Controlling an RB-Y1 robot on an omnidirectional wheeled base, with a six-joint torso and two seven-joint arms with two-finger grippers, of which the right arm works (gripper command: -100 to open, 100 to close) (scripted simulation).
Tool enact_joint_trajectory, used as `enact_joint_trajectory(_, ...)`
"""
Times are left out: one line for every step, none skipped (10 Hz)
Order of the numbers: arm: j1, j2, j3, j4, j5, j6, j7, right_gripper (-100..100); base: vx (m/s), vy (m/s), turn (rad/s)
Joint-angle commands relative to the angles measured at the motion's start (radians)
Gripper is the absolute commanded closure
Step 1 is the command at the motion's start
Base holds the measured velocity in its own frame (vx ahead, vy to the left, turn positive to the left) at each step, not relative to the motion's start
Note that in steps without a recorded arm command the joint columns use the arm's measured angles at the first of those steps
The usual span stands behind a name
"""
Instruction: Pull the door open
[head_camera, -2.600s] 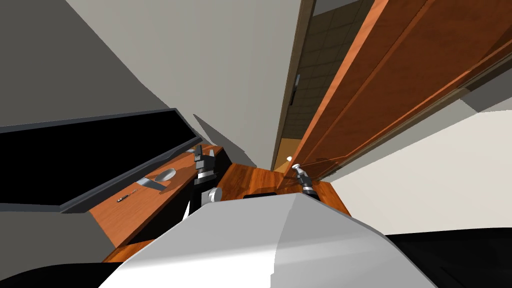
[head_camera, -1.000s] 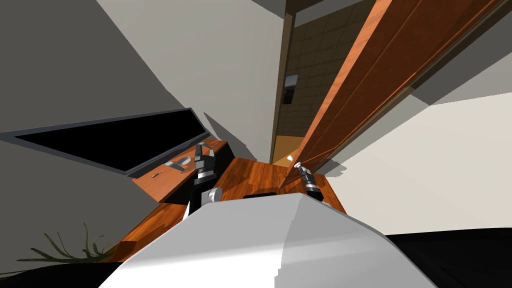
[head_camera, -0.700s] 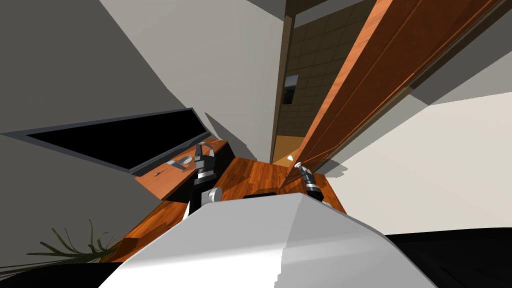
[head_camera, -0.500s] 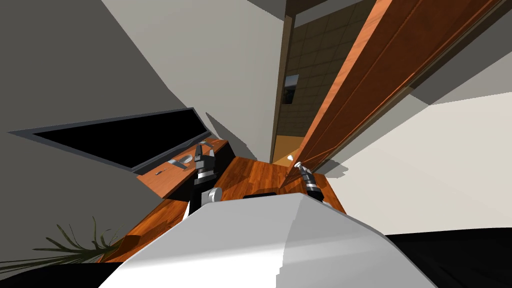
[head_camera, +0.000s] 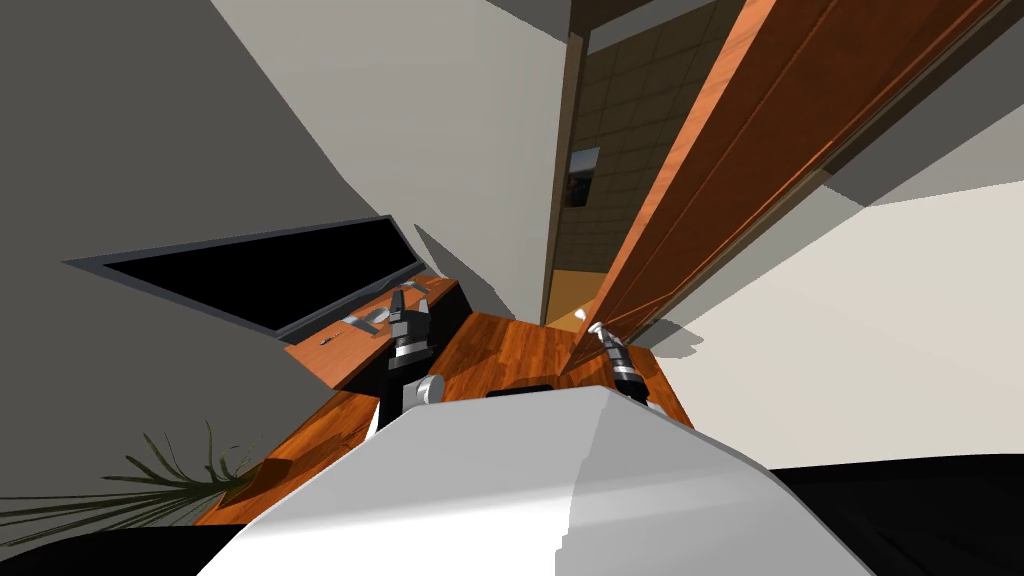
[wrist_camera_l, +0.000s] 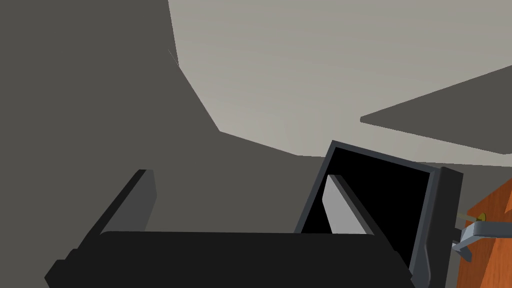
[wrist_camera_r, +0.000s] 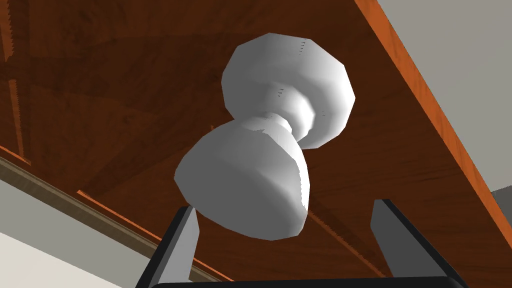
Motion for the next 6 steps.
enact_joint_trajectory(0.002,0.014,0.028,0.009,-0.011,-0.013,-0.032,100,-0.017,-0.010,0.019)
enact_joint_trajectory(0.003,0.011,0.034,0.008,-0.022,-0.013,-0.050,100,-0.019,-0.013,0.031)
enact_joint_trajectory(0.003,0.009,0.041,0.007,-0.032,-0.013,-0.068,100,-0.018,-0.007,0.025)
enact_joint_trajectory(0.004,0.007,0.048,0.006,-0.043,-0.013,-0.086,100,-0.024,-0.005,0.031)
enact_joint_trajectory(0.005,0.005,0.051,0.005,-0.048,-0.012,-0.095,100,-0.009,-0.002,0.014)
enact_joint_trajectory(0.005,0.004,0.054,0.005,-0.053,-0.012,-0.104,100,0.000,0.000,0.000)
